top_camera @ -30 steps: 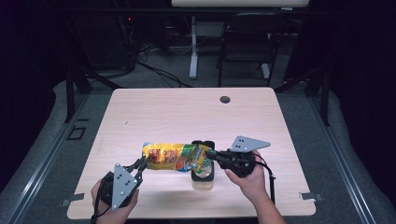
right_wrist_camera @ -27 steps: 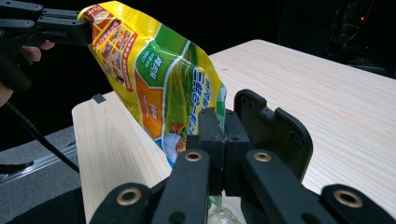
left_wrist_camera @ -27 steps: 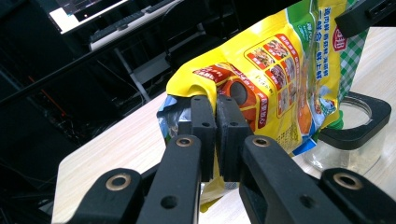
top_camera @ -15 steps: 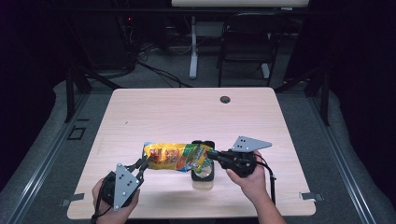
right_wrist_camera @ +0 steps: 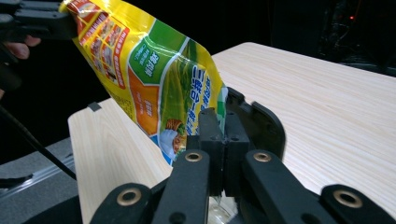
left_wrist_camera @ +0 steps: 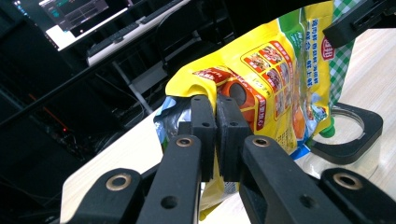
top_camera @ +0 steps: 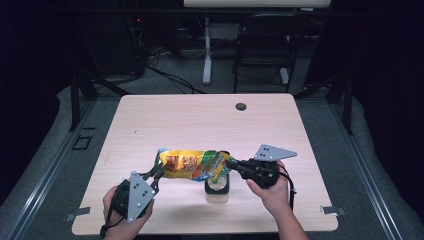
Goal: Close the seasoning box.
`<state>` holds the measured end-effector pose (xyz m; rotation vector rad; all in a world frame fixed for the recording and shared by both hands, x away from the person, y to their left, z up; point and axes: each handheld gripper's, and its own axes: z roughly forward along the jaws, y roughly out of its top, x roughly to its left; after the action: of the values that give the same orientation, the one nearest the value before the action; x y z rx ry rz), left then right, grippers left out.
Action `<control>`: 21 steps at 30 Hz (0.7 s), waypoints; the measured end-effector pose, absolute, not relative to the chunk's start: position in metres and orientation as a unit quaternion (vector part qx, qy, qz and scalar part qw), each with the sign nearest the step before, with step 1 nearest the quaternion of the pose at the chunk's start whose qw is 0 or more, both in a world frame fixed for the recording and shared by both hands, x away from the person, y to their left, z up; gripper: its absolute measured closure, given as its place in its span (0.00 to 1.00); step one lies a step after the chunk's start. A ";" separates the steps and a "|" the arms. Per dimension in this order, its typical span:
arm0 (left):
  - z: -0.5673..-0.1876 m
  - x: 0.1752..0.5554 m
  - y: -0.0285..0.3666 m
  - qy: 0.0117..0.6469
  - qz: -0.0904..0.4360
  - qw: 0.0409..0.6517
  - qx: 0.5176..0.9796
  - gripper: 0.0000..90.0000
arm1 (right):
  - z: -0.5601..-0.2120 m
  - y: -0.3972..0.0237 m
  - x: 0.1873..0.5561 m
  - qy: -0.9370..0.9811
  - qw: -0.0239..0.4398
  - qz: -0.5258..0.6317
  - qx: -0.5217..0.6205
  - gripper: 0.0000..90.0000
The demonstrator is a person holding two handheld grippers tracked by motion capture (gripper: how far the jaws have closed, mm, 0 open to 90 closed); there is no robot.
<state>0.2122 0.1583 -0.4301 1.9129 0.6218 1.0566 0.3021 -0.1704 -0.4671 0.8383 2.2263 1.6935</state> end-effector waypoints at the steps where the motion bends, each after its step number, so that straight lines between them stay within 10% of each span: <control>1: -0.430 0.213 0.156 0.246 0.423 0.422 0.763 0.97 | -0.467 -0.172 0.302 0.759 0.113 0.574 0.286 1.00; 21: -0.437 0.213 0.155 0.247 0.418 0.426 0.764 0.97 | -0.471 -0.175 0.302 0.767 0.118 0.563 0.286 1.00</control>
<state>0.2134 0.1553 -0.4368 1.9091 0.6179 1.0453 0.3017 -0.1750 -0.4711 0.8374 2.2433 1.6459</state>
